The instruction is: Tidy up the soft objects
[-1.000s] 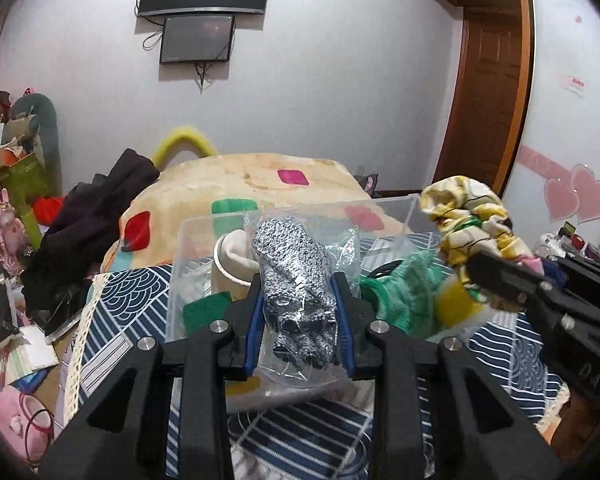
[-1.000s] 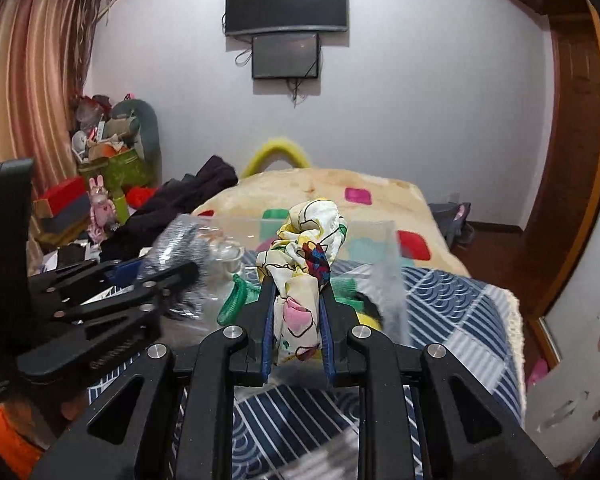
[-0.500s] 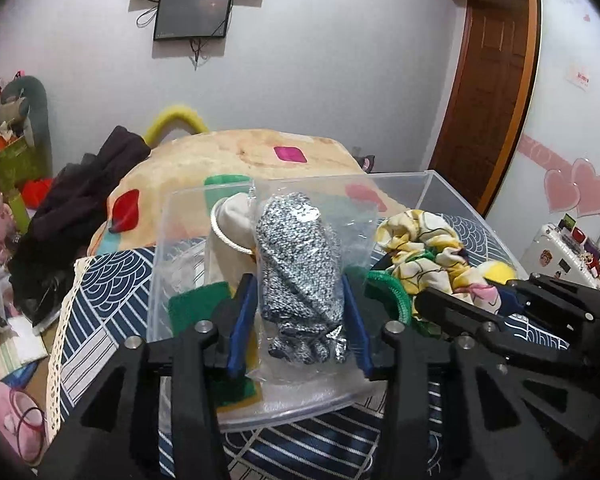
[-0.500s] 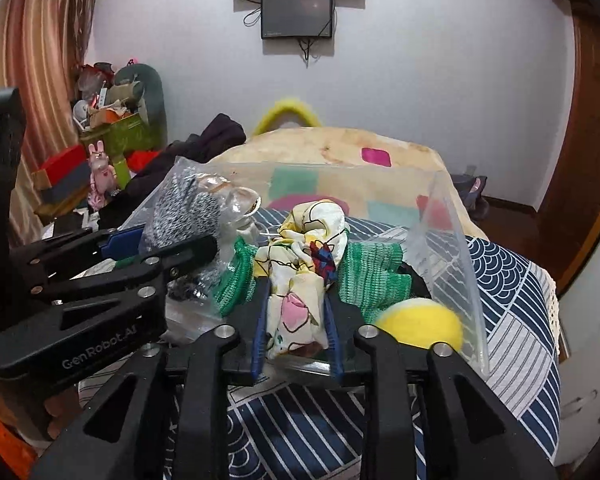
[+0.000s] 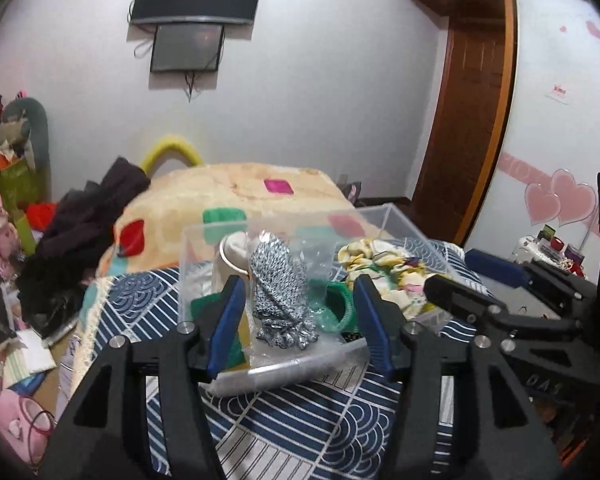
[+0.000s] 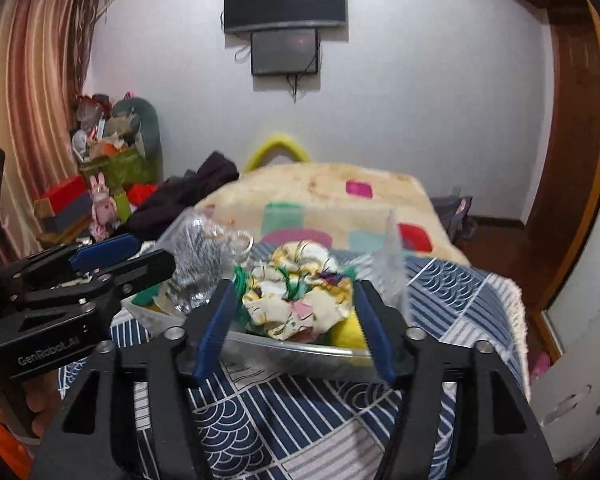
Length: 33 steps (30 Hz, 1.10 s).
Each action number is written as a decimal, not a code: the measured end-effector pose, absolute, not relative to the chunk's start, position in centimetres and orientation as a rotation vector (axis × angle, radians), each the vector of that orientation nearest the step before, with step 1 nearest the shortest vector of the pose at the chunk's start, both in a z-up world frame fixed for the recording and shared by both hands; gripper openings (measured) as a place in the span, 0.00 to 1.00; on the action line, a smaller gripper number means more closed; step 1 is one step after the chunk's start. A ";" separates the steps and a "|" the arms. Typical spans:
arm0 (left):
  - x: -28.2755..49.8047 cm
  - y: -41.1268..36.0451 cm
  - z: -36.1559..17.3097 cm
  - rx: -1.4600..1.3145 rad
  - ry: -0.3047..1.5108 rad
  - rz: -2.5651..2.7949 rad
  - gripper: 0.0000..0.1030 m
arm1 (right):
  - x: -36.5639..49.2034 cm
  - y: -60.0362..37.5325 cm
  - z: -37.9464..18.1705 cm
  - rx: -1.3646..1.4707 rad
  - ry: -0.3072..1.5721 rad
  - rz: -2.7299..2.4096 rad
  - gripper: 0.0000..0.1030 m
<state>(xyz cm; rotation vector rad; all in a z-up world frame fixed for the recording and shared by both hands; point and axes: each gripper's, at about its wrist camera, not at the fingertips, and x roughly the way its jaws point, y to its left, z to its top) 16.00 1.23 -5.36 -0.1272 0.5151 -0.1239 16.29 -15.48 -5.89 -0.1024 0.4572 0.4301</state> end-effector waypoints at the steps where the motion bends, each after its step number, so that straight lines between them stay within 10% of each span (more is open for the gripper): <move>1: 15.4 1.1 -5.0 -0.120 0.502 -0.120 0.58 | 15.9 -15.8 -5.6 -0.101 0.443 0.426 0.63; 14: 7.2 0.2 -0.3 -0.086 0.325 -0.080 0.98 | 10.9 -18.9 -2.7 -0.040 0.291 0.379 0.89; 33: 2.6 -0.2 1.8 -0.077 0.223 -0.054 1.00 | 6.8 -18.3 -1.4 -0.055 0.175 0.398 1.00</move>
